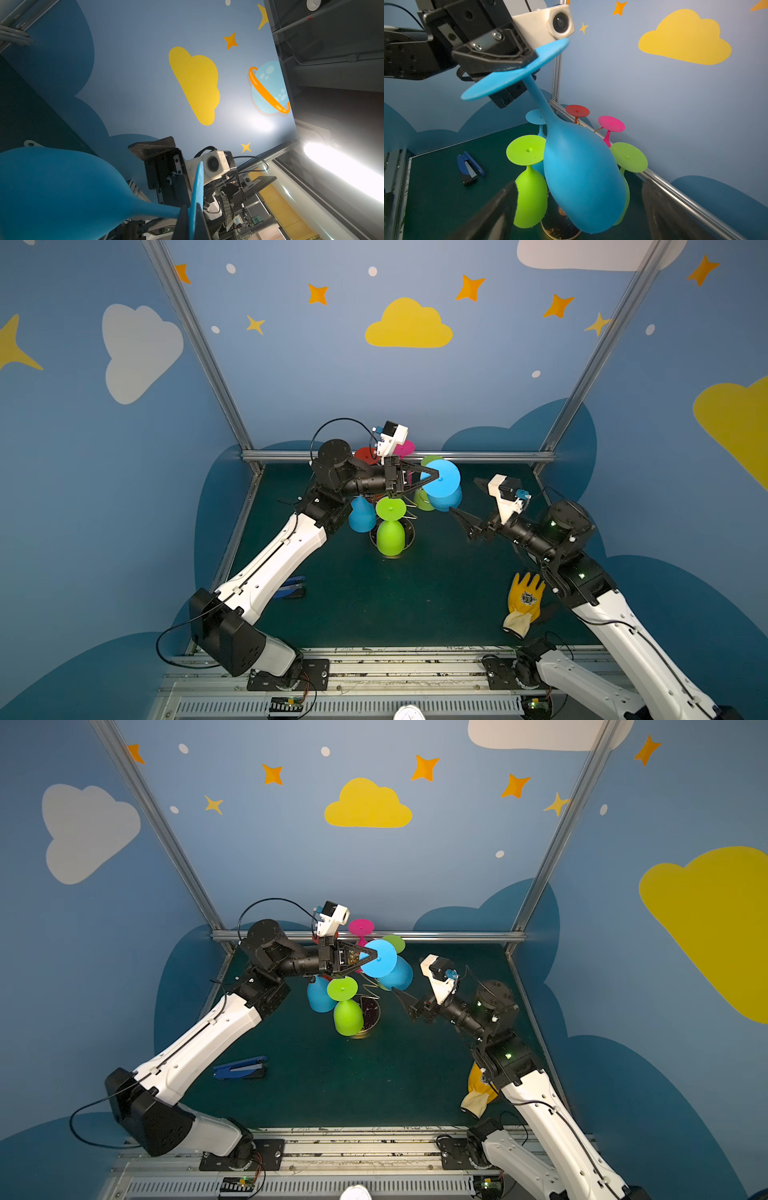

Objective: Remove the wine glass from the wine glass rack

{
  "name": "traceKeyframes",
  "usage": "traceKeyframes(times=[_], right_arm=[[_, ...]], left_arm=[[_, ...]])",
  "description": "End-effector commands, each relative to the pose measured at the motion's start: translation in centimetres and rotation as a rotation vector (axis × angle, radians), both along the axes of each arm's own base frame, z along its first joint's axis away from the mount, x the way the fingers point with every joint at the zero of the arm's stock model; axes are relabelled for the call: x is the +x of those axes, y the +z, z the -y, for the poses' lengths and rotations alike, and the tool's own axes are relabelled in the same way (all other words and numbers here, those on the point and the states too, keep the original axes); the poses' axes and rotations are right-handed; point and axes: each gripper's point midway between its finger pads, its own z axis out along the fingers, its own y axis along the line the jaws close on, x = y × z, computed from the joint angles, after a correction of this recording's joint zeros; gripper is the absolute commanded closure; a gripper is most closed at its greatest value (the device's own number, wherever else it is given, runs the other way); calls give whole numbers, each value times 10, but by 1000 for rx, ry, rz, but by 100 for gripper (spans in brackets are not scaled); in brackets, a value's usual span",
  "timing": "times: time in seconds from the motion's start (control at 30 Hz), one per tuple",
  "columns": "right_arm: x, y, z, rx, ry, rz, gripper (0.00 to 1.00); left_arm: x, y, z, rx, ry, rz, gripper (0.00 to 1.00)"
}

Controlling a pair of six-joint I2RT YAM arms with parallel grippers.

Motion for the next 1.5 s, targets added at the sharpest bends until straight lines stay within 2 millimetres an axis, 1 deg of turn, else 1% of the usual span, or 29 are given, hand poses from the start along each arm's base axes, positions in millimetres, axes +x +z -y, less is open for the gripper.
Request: traceKeyframes(times=[0.0, 0.33, 0.5, 0.73, 0.9, 0.97, 1.03, 1.07, 1.13, 1.2, 1.33, 1.4, 1.47], right_arm=[[2, 18, -5, -4, 17, 94, 8], [20, 10, -24, -28, 67, 70, 8], [26, 5, -30, -31, 77, 36, 8], [27, 6, -34, -28, 70, 29, 9], [25, 1, -39, -41, 80, 9, 10], [25, -1, -40, -48, 79, 0, 14], [21, -2, -42, -51, 88, -6, 19], [20, -2, -42, -53, 89, -8, 23], [19, -3, -42, -53, 83, -15, 33], [18, -3, -40, -52, 76, -24, 40], [15, -5, -38, -49, 72, -49, 47], [13, -6, -36, -48, 62, -74, 49], [12, -8, -32, -46, 42, -113, 51]], left_arm=[[-13, 27, -9, -53, -6, 62, 96], [-15, 34, -9, -95, -28, 32, 96], [-14, 33, -8, -93, -28, 23, 95], [-12, 27, -5, -92, -35, -3, 95], [-11, 24, -4, -91, -35, -16, 93], [-11, 24, -4, -92, -34, -15, 93], [-10, 23, -4, -91, -35, -15, 92], [-10, 23, -4, -91, -34, -17, 92], [-10, 23, -4, -90, -34, -13, 92], [-8, 21, -3, -89, -32, -16, 91], [-7, 23, -4, -91, -27, -6, 88], [-6, 24, -5, -90, -21, 4, 80], [-5, 25, -9, -89, -8, 25, 70]])
